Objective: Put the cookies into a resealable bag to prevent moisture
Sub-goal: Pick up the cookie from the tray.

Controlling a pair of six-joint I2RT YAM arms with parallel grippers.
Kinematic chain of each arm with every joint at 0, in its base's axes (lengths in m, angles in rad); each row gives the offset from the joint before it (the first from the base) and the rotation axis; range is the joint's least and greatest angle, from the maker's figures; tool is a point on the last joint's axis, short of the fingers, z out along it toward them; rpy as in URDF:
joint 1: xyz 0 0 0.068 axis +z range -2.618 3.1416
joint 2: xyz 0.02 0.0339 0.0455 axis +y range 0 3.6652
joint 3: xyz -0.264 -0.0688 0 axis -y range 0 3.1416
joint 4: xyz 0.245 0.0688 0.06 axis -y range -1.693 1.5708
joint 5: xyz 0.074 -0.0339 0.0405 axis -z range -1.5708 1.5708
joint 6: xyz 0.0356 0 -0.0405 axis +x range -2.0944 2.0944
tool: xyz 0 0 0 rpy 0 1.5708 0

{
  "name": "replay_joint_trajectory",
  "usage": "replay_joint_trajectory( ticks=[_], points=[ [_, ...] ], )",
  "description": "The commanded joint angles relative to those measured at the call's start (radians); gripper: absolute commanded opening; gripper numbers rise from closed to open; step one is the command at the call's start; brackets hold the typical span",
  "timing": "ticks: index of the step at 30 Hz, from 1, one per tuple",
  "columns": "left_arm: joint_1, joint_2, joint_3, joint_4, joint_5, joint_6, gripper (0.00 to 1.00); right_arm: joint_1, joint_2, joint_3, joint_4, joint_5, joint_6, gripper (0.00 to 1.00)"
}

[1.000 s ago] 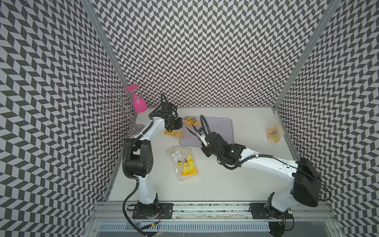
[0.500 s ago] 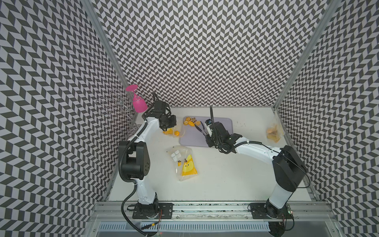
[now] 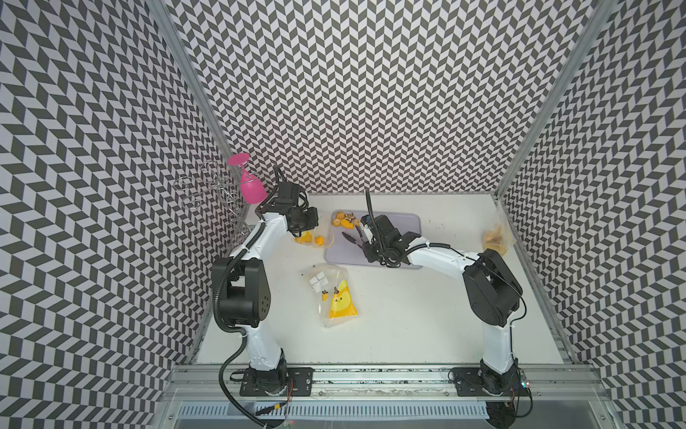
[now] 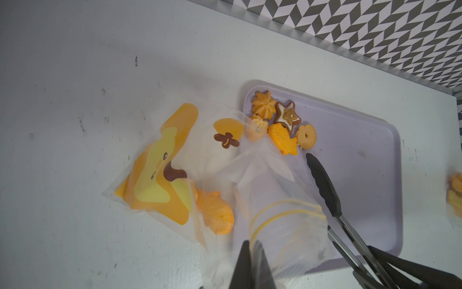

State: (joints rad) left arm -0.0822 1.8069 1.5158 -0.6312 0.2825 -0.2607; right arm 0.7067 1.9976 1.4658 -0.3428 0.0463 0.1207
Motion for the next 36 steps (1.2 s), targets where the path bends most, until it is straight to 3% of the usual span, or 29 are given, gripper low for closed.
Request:
replay_joint_trajectory(
  ticks=[1,11,30,36],
  points=[
    [0.007,-0.026,-0.005,0.021,0.008,-0.003,0.00,-0.010,0.022,0.039,0.018,-0.018,0.011,0.34],
    [0.006,-0.024,-0.006,0.020,0.011,-0.003,0.00,-0.032,0.104,0.125,0.013,-0.092,0.008,0.34],
    [0.006,-0.024,-0.006,0.019,0.016,-0.001,0.00,-0.049,0.248,0.319,-0.064,-0.071,-0.018,0.35],
    [0.006,-0.020,-0.006,0.019,0.020,0.000,0.00,-0.053,0.226,0.296,-0.059,-0.080,-0.029,0.15]
  ],
)
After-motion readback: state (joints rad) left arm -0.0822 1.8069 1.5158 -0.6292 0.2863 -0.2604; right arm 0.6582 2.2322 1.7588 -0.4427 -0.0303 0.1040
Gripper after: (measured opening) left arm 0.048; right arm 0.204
